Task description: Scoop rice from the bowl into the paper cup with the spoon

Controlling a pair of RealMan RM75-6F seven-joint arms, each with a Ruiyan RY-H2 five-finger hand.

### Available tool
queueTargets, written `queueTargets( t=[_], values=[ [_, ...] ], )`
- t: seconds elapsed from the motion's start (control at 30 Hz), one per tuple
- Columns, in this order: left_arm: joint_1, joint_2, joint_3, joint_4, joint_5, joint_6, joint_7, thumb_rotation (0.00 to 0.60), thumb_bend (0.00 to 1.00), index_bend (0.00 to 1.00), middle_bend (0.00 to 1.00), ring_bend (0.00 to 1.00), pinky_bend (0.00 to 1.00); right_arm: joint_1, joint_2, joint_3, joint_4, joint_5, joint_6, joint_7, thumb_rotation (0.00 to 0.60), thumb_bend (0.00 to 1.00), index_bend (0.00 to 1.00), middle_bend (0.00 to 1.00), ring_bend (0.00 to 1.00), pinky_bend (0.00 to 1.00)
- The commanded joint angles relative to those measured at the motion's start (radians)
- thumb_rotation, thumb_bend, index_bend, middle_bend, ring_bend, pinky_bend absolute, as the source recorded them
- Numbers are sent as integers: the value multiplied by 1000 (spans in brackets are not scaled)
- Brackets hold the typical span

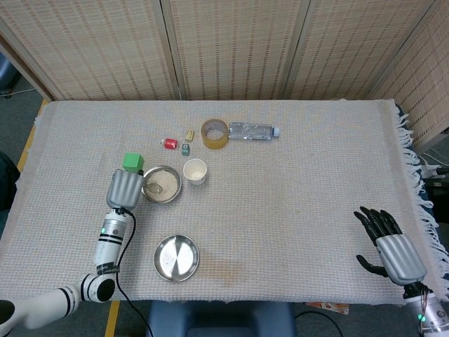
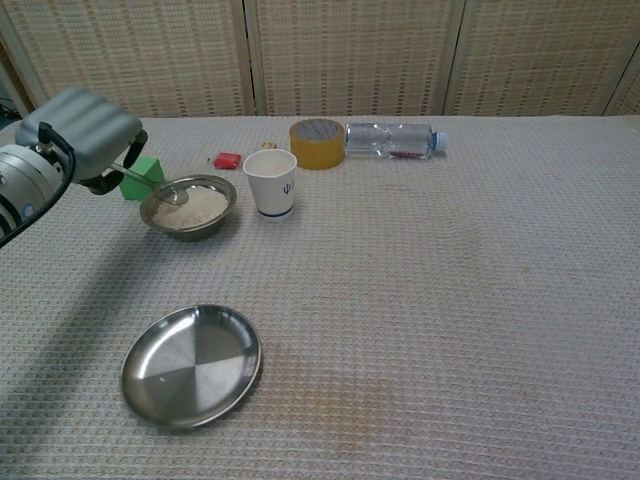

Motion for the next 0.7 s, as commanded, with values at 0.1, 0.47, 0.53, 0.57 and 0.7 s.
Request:
queueTargets(
  t=[0.1, 0.47, 0.53, 0.57, 0.7],
  values=[
    [-49, -92, 29, 139, 36, 65, 90, 600, 410, 804, 1000, 1000, 1000, 3, 11, -5, -6, 2, -8, 2, 600, 170, 0, 0, 0, 0],
    [-81, -199, 98, 389, 133, 108, 142, 600, 410, 802, 1000, 1000, 1000, 0, 26, -17, -25, -10, -9, 0, 600, 170, 0, 0, 0, 0],
    [-80, -218, 110, 428, 148, 114, 145, 600, 411, 802, 1000, 1000, 1000, 1, 28, -19, -28, -12, -12, -1, 600, 170, 0, 0, 0, 0],
    [-81, -226, 115, 448, 154, 115, 147, 600, 411, 802, 1000, 1000, 1000, 1, 29, -20, -29, -13, -13, -2, 600, 170, 0, 0, 0, 0],
    [-82, -256, 126, 519, 172, 110, 136, 600, 413, 802, 1000, 1000, 1000, 0, 35, -25, -35, -19, -11, 4, 600, 170, 0, 0, 0, 0]
  ],
)
